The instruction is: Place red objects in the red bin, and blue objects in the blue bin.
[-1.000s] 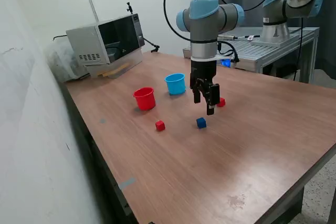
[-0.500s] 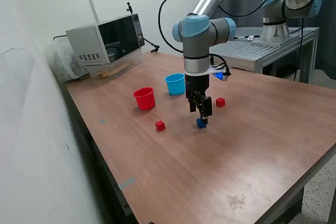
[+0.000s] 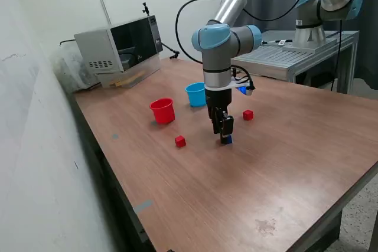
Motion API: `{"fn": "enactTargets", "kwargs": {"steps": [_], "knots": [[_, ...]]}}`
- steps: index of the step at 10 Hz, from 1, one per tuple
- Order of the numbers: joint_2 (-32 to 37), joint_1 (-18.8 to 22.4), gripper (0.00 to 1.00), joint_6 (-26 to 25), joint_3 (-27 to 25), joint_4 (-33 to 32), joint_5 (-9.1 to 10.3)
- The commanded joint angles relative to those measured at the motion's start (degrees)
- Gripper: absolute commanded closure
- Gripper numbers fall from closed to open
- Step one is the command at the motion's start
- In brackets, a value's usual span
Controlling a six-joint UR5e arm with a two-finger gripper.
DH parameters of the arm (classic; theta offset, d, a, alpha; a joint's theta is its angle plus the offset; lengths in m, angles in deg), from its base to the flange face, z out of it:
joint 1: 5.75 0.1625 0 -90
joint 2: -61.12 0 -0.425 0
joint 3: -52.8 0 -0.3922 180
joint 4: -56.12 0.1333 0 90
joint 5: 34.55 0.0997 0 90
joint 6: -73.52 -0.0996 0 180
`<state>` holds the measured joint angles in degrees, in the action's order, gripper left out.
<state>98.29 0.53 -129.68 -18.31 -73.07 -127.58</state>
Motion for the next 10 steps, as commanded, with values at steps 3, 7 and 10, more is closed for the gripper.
{"fn": "enactTargets", "kwargs": {"steps": [3,7,10], "knots": [[1.8,0.5,1.00,4.8,3.1,4.6,0.74],[7.1,0.7,1.00,7.7,2.0,7.4,0.65],[7.1,0.8,1.00,24.2,1.5,6.8,0.74]]}}
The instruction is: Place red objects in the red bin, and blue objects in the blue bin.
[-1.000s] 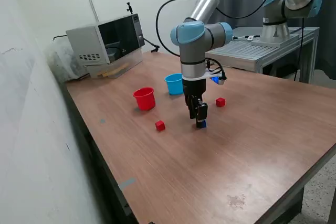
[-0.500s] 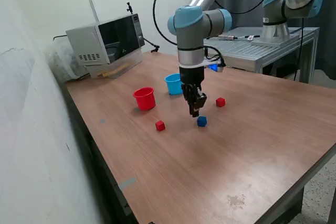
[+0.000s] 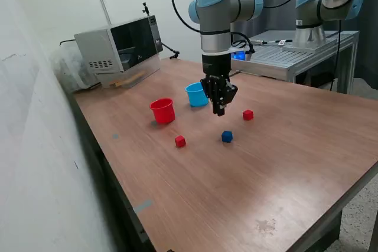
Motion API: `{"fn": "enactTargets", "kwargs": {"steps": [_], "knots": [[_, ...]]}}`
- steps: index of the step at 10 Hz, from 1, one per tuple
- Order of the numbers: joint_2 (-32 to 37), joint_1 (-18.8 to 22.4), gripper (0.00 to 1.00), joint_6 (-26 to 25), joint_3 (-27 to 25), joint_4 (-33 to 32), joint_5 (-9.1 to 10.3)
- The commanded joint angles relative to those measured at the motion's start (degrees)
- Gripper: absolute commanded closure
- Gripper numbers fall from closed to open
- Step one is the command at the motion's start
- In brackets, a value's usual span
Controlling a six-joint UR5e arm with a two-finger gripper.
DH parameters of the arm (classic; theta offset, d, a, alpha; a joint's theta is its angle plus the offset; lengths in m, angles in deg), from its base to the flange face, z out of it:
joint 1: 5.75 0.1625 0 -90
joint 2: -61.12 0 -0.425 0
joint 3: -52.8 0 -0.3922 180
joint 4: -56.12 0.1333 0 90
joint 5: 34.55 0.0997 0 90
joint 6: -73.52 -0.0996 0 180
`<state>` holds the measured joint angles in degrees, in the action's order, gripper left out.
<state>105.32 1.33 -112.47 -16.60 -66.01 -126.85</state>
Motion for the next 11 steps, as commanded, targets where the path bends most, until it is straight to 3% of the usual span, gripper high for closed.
{"fn": "enactTargets", "kwargs": {"steps": [1,2,3,5,11], "knots": [[0.1,-0.3,1.00,9.1,-1.5,-0.6,0.02],[0.1,-0.5,1.00,10.4,-2.6,-2.0,0.19],[0.1,-0.6,0.00,12.1,-3.3,-2.9,0.19],[-0.2,-0.6,0.00,14.2,-4.0,-3.1,2.11],[-2.4,-0.2,0.00,18.6,-4.6,-4.8,2.39]]}}
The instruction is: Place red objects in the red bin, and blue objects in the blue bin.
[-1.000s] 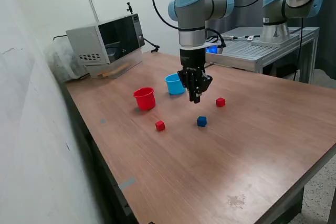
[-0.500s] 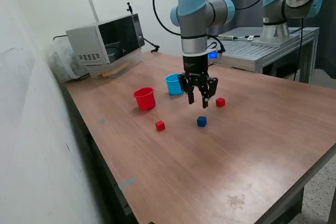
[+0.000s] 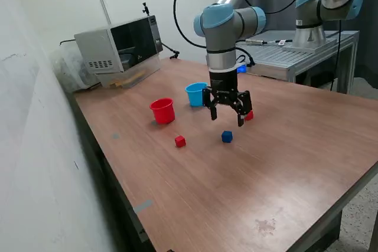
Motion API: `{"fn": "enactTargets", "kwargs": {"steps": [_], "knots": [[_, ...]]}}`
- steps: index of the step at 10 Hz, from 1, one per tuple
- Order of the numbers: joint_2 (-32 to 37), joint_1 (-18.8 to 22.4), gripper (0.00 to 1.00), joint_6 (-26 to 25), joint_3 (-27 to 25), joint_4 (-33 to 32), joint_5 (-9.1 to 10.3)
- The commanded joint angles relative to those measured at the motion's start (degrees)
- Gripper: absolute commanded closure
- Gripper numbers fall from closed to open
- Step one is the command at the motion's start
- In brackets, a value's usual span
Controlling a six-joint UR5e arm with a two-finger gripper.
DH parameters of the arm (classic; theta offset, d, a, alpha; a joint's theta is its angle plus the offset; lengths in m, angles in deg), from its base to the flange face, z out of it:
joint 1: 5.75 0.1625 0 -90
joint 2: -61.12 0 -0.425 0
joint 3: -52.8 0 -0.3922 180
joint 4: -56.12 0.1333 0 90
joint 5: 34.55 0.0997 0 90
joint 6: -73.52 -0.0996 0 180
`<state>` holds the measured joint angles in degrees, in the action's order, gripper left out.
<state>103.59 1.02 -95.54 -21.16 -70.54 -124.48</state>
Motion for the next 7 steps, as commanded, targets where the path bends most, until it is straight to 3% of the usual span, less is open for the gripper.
{"fn": "enactTargets", "kwargs": {"steps": [1,7], "knots": [[-1.1,0.1,0.00,2.5,0.0,-0.6,0.02],[-2.3,0.0,0.00,4.1,0.1,-1.6,0.02]]}}
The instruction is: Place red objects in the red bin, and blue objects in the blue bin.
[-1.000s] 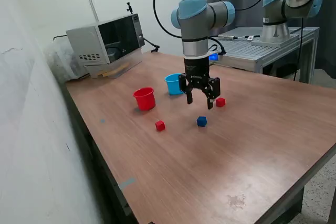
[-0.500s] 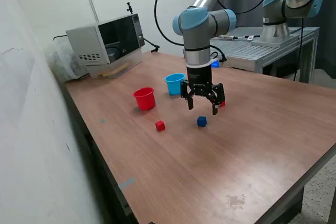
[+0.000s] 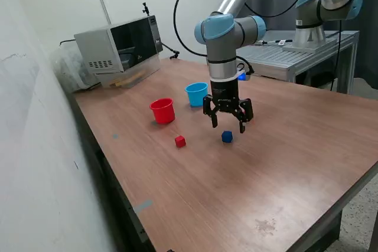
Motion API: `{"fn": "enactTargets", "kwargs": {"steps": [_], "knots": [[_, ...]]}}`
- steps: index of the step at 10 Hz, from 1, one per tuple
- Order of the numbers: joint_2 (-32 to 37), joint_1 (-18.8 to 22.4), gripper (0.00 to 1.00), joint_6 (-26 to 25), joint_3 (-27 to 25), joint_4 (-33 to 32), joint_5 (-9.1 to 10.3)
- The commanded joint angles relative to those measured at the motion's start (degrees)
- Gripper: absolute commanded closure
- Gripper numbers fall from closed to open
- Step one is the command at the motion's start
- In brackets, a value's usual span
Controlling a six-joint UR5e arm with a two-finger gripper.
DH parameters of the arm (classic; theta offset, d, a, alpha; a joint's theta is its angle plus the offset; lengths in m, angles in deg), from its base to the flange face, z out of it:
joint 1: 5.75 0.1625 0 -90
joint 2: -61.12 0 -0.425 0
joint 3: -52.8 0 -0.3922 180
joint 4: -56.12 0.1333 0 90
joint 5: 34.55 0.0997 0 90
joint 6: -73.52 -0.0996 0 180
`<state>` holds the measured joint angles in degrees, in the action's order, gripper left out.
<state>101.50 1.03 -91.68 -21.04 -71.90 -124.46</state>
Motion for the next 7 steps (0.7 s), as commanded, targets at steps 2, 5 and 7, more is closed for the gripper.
{"fn": "enactTargets", "kwargs": {"steps": [2,5,7], "knots": [[-0.6,-0.1,0.00,0.4,0.1,-0.4,0.00],[-0.6,-0.2,1.00,1.0,0.0,-0.4,0.00],[-0.6,-0.3,1.00,1.5,-0.1,-0.4,0.35]]}}
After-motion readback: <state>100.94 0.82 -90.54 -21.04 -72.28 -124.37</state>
